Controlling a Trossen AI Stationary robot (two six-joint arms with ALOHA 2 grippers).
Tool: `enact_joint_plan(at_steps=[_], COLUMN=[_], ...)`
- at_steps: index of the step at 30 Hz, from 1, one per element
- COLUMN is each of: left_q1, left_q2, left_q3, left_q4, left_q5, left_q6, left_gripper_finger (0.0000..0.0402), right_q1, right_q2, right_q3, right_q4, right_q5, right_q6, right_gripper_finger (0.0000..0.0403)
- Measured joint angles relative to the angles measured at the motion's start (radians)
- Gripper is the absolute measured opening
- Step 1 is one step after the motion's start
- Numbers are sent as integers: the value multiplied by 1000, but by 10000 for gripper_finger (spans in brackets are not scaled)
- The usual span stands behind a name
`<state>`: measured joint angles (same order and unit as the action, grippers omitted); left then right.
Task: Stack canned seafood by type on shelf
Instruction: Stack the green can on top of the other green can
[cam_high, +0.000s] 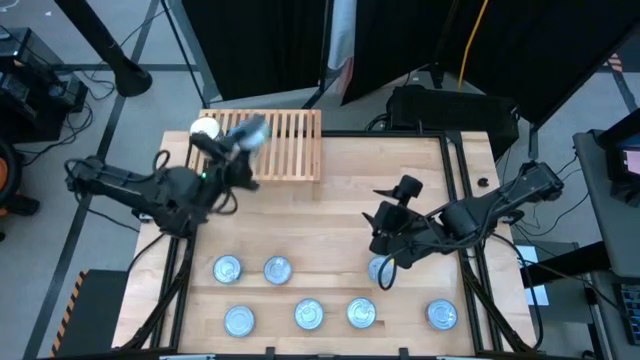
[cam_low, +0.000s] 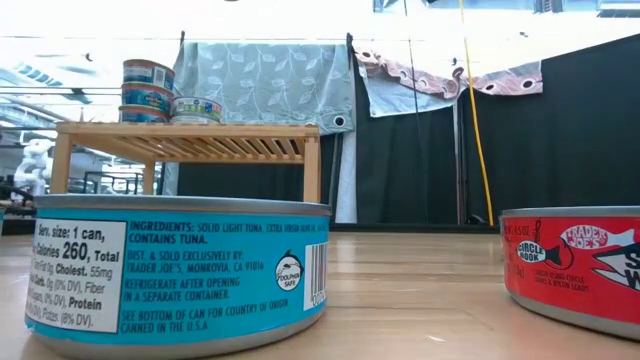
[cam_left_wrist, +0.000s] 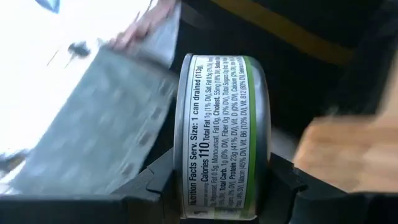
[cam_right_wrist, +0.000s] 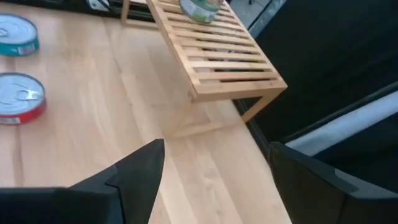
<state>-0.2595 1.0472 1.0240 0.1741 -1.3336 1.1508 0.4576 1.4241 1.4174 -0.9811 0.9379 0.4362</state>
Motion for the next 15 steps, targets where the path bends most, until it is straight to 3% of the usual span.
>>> enact_joint_plan(at_steps=[7,15], left_q1=[206,339], left_q2=[-1,0], left_q3=[3,3], left_q4=[-211,-588], left_q5=[-23,118], left_q6=[-110,-453], left_gripper_finger=[150,150], right_q1=[0,0], right_q2=[14,14], right_q3=[0,0], right_q4=[-2,2], right_q5=[-2,-2], right_q6=[-6,-5], right_gripper_finger=[278,279])
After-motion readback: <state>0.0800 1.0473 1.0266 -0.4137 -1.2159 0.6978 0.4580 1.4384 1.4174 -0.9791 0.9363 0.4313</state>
